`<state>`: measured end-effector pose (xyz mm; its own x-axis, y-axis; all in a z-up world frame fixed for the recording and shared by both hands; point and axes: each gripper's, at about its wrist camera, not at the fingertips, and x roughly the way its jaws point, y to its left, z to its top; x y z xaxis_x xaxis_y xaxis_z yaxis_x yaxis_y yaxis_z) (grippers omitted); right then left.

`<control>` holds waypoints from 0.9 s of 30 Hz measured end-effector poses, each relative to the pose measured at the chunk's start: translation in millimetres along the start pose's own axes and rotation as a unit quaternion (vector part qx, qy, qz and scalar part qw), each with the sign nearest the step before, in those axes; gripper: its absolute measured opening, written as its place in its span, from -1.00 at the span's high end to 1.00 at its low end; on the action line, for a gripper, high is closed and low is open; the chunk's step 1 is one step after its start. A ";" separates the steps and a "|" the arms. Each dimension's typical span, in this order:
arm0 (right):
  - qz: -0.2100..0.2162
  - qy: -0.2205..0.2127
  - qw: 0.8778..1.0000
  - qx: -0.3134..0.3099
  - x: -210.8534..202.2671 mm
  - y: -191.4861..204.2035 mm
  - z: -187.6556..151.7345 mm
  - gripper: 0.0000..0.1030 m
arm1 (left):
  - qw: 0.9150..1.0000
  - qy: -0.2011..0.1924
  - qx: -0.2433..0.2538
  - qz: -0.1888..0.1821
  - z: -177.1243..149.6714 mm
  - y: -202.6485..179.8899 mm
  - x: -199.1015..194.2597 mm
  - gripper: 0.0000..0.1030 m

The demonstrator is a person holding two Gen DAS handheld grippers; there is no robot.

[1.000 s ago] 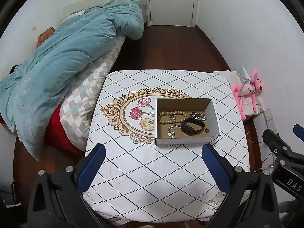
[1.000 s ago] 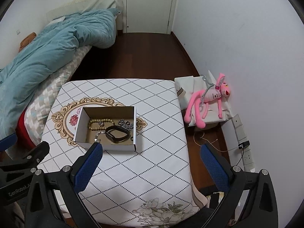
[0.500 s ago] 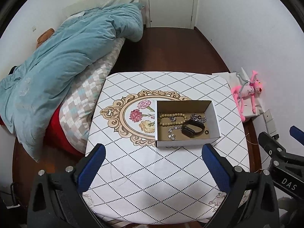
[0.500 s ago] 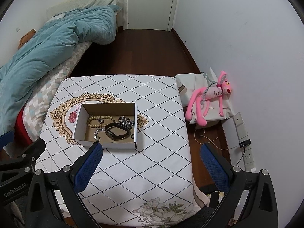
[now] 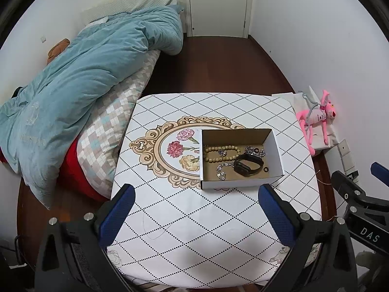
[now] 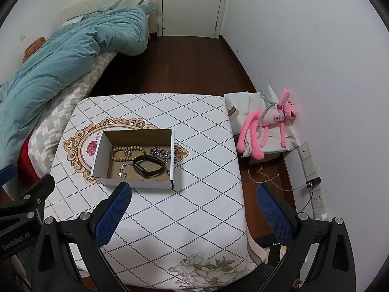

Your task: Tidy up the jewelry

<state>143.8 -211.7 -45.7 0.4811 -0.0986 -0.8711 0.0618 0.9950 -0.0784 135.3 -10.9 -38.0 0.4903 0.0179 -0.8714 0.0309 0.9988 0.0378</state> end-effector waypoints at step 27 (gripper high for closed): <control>0.008 -0.006 1.000 0.002 -9.3 3.1 0.9 -1.00 | 1.000 -0.010 0.001 -0.003 5.5 -2.4 -7.7 -1.00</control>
<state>140.4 -207.8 -37.4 0.4918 -0.0835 -0.8667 0.0576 0.9963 -0.0634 136.2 -13.6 -28.7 0.5081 0.0114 -0.8612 0.0358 0.9988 0.0343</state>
